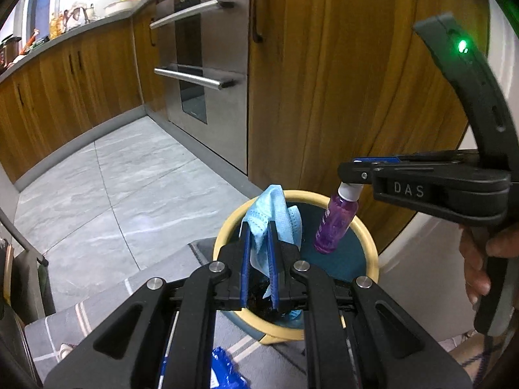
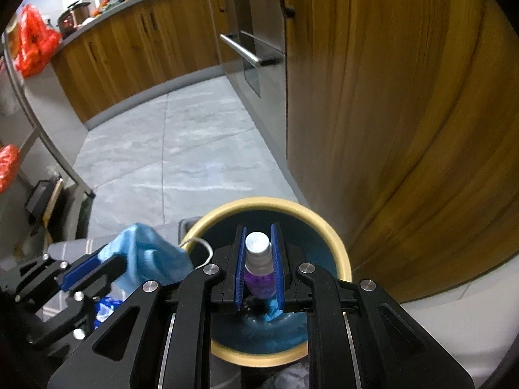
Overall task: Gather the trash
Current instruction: 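Lift the mask and spray bottle and carry both over the bin, then open both grippers to drop the mask and spray bottle into the bin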
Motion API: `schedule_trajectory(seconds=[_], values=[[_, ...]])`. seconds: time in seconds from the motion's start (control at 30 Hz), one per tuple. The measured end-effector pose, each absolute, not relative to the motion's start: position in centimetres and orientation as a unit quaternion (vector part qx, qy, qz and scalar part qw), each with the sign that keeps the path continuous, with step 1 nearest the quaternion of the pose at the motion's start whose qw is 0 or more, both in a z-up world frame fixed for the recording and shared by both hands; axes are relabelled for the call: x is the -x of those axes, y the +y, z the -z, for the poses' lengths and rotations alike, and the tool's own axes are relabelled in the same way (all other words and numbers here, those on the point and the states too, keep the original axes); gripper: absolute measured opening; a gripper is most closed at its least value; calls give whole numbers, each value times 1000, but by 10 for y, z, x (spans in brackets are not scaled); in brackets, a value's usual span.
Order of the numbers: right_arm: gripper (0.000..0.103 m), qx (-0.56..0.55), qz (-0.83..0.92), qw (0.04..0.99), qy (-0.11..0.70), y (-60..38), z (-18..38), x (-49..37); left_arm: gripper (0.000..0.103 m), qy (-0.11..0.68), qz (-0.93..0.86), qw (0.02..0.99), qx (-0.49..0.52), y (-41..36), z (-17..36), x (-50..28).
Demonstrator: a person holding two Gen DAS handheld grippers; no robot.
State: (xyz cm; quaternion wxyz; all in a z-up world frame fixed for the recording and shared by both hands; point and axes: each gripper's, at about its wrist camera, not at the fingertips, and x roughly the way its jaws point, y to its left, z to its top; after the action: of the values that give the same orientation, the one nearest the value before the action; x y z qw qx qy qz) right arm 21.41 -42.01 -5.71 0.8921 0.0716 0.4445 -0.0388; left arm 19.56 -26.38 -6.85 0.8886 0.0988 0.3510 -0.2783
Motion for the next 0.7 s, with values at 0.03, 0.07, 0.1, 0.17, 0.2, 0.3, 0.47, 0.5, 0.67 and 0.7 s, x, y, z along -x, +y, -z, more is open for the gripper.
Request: schedule_trajectory(seconds=[0.03, 0.07, 0.1, 0.17, 0.2, 0.3, 0.47, 0.5, 0.67, 0.7], values=[[16, -71, 39, 890, 448, -420, 61, -216, 10, 353, 278, 887, -101, -266, 72, -197], [16, -67, 39, 887, 454, -420, 65, -220, 10, 358, 278, 885, -105, -270, 76, -200], [16, -63, 38, 885, 459, -419, 68, -226, 10, 361, 277, 884, -108, -273, 81, -202], [16, -54, 40, 881, 469, -416, 77, -232, 10, 366, 272, 882, -117, -279, 90, -204], [16, -53, 41, 879, 472, -415, 79, -231, 10, 369, 271, 881, -117, -280, 93, -205], [16, -54, 43, 873, 483, -415, 89, -237, 10, 385, 267, 876, -111, -281, 108, -210], [16, -61, 51, 862, 501, -418, 106, -244, 10, 404, 255, 870, -123, -282, 128, -216], [16, -58, 52, 862, 501, -417, 107, -245, 10, 405, 254, 870, -125, -282, 128, -216], [17, -61, 57, 857, 509, -422, 119, -251, 10, 400, 252, 872, -129, -284, 130, -219], [17, -63, 56, 856, 509, -421, 120, -253, 10, 400, 254, 871, -132, -285, 130, -220]])
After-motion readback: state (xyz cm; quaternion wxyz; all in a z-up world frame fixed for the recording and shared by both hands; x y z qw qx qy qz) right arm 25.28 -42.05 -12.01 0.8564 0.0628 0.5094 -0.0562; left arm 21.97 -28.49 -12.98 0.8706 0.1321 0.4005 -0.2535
